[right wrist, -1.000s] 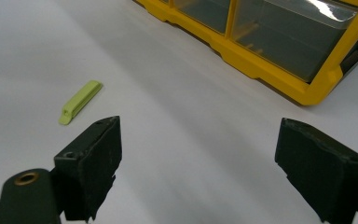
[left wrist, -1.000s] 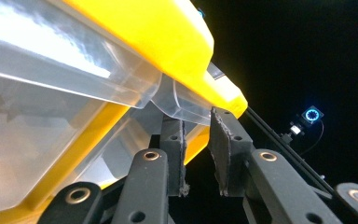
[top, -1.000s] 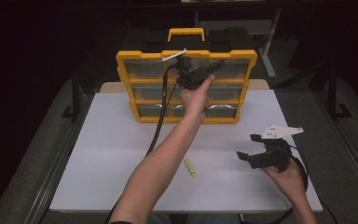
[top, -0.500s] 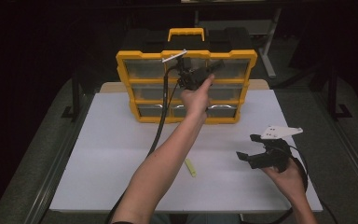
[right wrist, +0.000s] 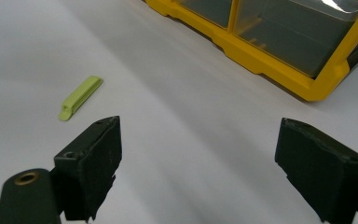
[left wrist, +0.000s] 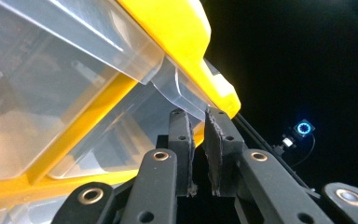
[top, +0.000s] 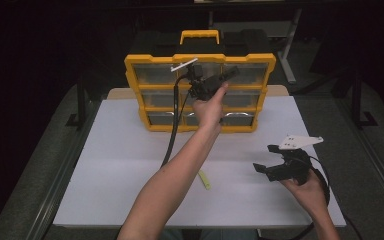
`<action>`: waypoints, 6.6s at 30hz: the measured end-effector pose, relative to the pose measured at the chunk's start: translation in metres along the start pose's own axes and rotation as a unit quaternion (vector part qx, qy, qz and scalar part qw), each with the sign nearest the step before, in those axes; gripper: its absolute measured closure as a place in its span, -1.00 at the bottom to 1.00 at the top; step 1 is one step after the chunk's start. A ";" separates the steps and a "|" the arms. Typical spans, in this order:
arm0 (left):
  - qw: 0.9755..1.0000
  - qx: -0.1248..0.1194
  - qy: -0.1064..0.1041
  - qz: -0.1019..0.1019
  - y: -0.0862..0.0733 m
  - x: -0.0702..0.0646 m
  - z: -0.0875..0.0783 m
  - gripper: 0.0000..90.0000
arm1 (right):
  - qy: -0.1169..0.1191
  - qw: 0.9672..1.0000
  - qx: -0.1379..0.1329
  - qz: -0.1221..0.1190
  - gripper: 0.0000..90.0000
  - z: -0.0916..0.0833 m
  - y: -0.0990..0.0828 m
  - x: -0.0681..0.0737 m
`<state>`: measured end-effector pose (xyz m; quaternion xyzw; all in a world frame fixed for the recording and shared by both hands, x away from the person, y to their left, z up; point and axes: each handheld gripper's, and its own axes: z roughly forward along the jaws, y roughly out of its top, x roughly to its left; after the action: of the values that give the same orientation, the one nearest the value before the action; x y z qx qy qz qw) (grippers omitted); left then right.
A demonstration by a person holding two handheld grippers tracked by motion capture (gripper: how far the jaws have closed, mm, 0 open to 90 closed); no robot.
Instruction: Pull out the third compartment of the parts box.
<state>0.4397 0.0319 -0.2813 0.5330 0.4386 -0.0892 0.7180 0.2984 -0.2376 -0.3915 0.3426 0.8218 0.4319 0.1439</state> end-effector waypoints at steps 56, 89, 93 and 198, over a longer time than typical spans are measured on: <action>0.999 0.021 -0.037 -0.005 -0.021 -0.020 -0.030 0.81 | -0.006 1.000 0.006 -0.004 -0.69 0.003 -0.001 0.002; 0.962 0.154 -0.013 0.224 -0.009 -0.046 -0.046 0.27 | -0.004 1.000 0.008 -0.007 -0.69 0.003 -0.001 0.004; 0.939 0.199 -0.026 0.280 -0.003 -0.055 -0.049 0.25 | -0.001 1.000 0.009 -0.008 -0.69 0.003 -0.001 0.005; 0.782 0.428 -0.057 0.449 0.056 -0.078 0.030 0.64 | 0.016 1.000 0.001 -0.008 -0.69 0.001 -0.003 0.001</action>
<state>0.4420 0.0035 -0.1848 0.9159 0.0242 0.0348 0.3991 0.2966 -0.2371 -0.3948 0.3294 0.8269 0.4355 0.1342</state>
